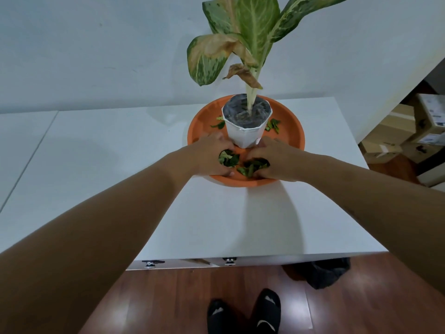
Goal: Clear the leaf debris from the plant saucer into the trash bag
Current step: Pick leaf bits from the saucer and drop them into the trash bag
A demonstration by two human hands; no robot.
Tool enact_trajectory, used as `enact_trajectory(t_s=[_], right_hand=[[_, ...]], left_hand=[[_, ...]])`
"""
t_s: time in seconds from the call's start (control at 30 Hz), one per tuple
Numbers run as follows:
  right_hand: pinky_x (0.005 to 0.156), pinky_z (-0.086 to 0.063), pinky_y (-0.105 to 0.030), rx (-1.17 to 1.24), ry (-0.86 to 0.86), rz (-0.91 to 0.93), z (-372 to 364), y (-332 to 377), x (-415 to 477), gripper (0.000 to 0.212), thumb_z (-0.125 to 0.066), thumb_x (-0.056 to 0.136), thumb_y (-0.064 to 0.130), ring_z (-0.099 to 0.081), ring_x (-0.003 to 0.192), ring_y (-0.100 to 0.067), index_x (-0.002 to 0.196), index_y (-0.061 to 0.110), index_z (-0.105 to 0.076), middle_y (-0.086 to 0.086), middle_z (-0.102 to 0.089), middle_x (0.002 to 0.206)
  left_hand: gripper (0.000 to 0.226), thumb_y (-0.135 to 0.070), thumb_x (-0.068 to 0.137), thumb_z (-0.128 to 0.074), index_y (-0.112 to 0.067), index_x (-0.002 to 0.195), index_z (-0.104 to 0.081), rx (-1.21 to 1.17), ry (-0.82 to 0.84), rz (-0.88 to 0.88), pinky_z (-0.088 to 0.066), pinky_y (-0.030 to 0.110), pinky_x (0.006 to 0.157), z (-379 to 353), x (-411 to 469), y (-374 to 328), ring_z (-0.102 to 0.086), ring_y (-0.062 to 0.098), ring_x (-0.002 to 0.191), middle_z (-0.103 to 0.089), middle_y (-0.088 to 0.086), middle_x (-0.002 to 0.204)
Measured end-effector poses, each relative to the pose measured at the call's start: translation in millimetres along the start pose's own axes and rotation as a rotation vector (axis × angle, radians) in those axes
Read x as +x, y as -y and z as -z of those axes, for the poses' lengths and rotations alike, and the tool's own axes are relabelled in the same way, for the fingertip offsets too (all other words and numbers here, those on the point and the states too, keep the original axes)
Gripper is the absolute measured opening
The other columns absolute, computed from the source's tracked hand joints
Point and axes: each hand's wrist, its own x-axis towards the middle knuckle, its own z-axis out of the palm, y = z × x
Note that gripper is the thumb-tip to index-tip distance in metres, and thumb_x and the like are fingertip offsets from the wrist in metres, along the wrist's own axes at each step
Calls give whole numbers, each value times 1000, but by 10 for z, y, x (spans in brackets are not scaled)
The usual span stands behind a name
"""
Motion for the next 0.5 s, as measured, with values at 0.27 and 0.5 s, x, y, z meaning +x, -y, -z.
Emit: enact_trajectory(t_s=[0.27, 0.5], right_hand=[[94, -40, -40, -110, 49, -180, 89, 39, -24, 65, -64, 78, 47, -38, 119, -30, 136, 50, -34, -8, -38, 128], [68, -39, -21, 146, -55, -84, -48, 170, 25, 34, -55, 85, 7, -49, 89, -13, 111, 24, -66, 3, -54, 102]], left_hand=[[52, -48, 68, -74, -40, 116, -58, 30, 39, 33, -42, 41, 102, 86, -6, 30, -44, 22, 118, -45, -1, 126], [20, -15, 80, -72, -28, 86, -57, -12, -35, -20, -39, 21, 69, 47, 58, -29, -56, 18, 94, -61, 0, 105]])
